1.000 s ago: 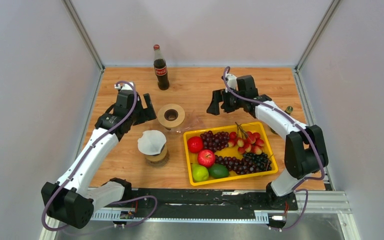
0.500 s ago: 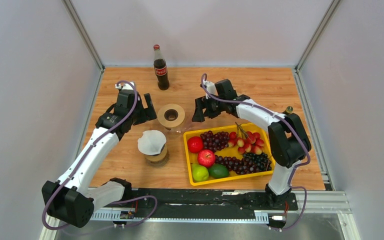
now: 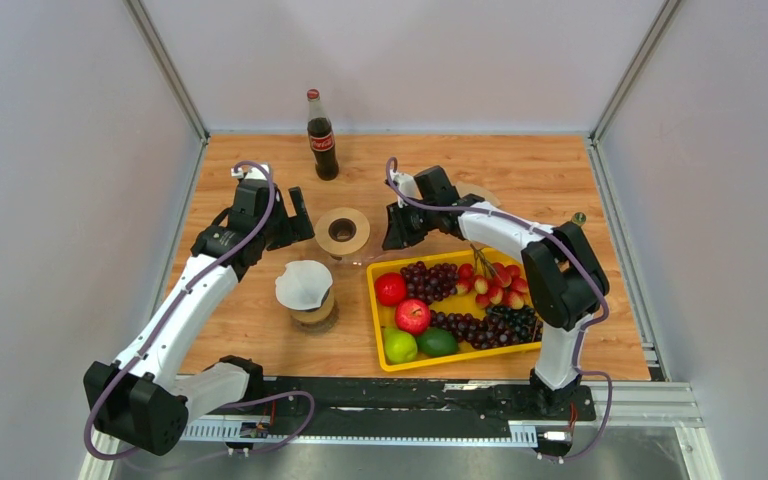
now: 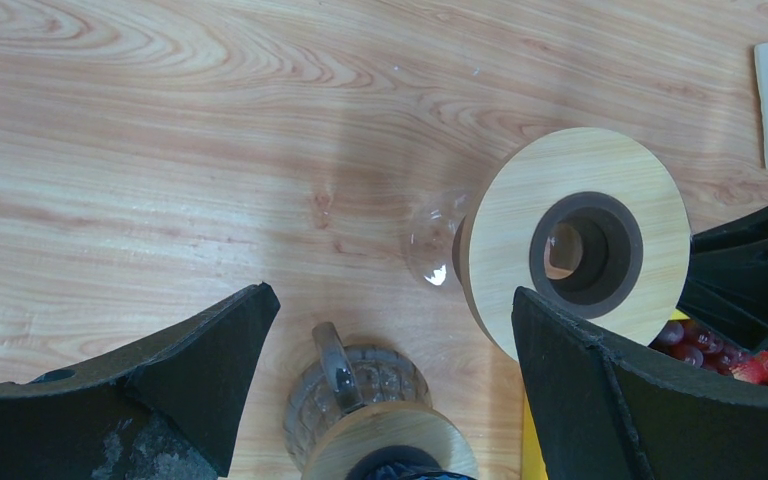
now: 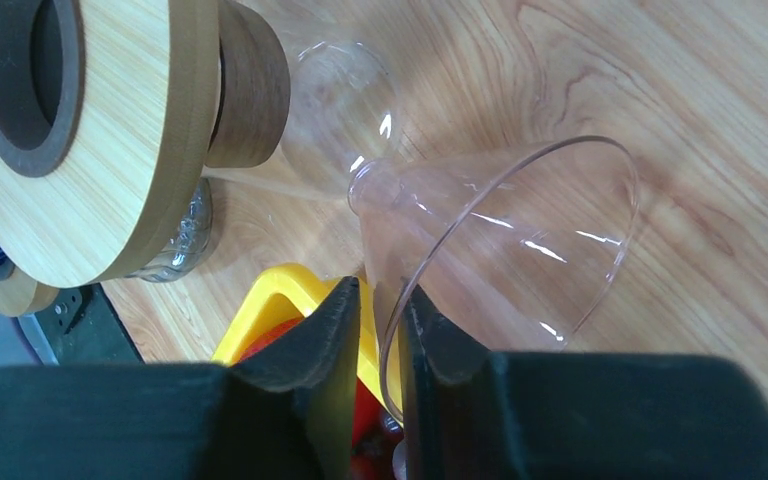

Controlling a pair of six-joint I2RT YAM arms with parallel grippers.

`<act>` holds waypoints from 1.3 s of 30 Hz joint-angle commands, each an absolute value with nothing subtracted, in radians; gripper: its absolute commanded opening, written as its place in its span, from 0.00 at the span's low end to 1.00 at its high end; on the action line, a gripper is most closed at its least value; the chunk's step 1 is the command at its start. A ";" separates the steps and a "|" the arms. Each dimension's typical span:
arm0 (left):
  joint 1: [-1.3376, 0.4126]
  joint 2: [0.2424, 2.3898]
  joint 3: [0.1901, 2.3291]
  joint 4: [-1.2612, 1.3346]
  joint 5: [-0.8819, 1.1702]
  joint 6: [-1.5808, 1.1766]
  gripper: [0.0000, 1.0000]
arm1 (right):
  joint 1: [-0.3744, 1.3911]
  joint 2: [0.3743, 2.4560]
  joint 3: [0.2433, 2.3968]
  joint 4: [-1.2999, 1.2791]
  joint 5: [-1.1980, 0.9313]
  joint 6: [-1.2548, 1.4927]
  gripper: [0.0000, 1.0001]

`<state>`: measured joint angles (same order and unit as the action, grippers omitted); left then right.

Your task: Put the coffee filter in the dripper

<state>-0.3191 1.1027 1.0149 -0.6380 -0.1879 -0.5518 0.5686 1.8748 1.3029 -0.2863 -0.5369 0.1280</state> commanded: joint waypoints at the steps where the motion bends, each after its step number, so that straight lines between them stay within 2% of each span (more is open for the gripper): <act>1: -0.316 1.094 1.049 -0.623 -0.178 -0.539 1.00 | 0.572 1.860 1.334 -0.239 -0.567 0.099 0.17; 6: -0.316 1.084 1.048 -0.624 -0.178 -0.541 1.00 | 0.572 1.821 1.324 -0.242 -0.548 0.047 0.00; 14: -0.316 1.074 1.053 -0.619 -0.165 -0.540 1.00 | 0.581 1.670 1.289 -0.269 -0.435 -0.205 0.00; 23: -0.316 1.049 1.048 -0.612 -0.145 -0.543 1.00 | 0.660 1.510 1.282 -0.291 -0.202 -0.591 0.00; 39: -0.315 0.976 1.012 -0.654 -0.199 -0.547 1.00 | 0.876 1.566 1.492 -0.385 -0.228 -0.765 0.03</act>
<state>-0.3191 1.0039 1.0142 -0.6437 -0.1715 -0.5522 0.8593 1.5322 1.4113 -0.3908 -0.2146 -0.6994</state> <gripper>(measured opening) 0.998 0.025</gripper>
